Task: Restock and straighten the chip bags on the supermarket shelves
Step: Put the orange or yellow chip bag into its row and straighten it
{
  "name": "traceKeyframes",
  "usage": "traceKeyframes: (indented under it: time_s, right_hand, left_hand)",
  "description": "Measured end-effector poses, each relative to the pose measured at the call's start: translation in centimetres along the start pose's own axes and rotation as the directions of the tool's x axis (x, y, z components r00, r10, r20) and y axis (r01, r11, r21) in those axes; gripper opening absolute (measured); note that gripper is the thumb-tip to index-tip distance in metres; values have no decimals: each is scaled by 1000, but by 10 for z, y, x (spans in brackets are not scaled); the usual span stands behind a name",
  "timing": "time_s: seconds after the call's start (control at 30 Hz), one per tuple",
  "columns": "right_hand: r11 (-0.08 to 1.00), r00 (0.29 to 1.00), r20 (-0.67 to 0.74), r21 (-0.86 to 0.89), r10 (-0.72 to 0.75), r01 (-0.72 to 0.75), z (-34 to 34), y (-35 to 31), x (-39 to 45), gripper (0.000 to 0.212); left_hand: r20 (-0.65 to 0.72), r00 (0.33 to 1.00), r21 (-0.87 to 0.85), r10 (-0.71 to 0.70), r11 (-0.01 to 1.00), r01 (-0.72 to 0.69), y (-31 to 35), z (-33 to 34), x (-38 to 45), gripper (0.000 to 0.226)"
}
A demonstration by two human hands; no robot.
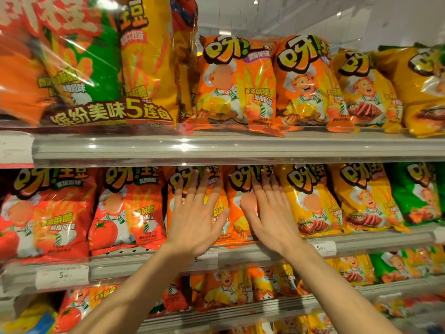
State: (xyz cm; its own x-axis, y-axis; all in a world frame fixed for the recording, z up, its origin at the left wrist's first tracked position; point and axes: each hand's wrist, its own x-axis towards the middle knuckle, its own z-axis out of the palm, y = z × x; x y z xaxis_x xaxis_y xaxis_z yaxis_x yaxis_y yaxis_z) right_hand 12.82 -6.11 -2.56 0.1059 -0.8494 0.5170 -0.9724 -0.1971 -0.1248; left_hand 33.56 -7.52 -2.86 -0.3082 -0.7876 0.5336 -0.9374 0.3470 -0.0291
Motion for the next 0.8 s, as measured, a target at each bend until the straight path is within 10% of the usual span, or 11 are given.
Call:
traceKeyframes:
  time_s: [0.4, 0.8]
  right_hand:
    - [972, 994, -95, 233, 52, -29, -42, 61, -44, 56]
    - [975, 984, -147, 182, -99, 125, -52, 195, -52, 59]
  left_hand:
    - [-239, 966, -239, 97, 958, -156, 67, -12, -9, 54]
    - [-102, 995, -102, 20, 994, -31, 193, -5, 50, 54]
